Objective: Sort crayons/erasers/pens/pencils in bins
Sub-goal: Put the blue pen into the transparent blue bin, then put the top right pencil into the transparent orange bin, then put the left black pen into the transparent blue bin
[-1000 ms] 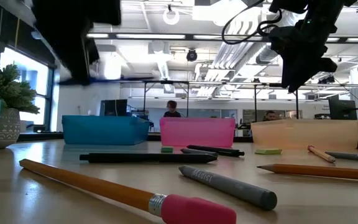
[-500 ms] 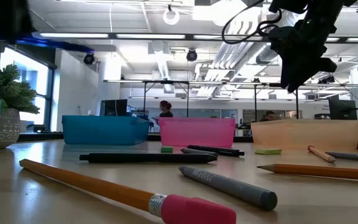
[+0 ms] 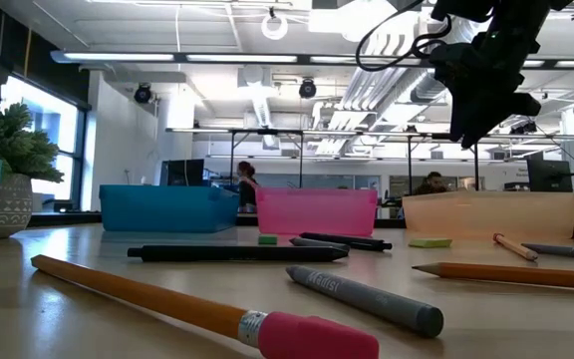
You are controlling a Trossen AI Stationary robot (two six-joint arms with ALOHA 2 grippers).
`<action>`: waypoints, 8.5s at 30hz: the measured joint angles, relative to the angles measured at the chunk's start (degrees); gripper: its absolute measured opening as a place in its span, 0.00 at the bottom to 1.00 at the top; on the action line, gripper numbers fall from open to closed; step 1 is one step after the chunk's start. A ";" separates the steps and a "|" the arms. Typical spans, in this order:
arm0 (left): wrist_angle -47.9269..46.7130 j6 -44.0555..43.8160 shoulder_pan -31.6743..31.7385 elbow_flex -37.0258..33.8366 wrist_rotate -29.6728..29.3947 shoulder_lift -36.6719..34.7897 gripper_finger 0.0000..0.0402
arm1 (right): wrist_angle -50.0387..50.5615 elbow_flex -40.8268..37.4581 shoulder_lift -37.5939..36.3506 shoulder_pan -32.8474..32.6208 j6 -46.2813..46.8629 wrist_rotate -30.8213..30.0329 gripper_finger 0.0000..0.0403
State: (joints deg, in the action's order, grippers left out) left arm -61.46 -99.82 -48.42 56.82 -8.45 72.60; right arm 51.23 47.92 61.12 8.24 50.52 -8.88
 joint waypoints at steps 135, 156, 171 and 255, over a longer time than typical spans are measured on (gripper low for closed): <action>5.14 53.57 31.32 0.06 -28.20 -19.87 0.43 | -0.61 0.11 33.66 -5.65 42.42 2.26 0.05; 5.13 53.58 31.32 0.06 -28.20 -19.87 0.43 | -1.41 -0.22 23.22 -5.59 39.40 -4.69 0.03; 5.32 55.55 32.58 0.06 -34.15 -19.76 0.43 | -3.14 -0.09 5.22 -5.37 29.33 -20.01 0.03; 25.06 70.28 66.81 0.04 -14.67 -7.43 0.43 | -20.16 0.00 21.11 43.52 -41.94 -1.13 0.29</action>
State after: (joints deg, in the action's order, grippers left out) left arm -36.39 -29.54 18.39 56.86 -23.11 65.17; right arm 31.07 47.92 82.24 51.77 8.59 -10.02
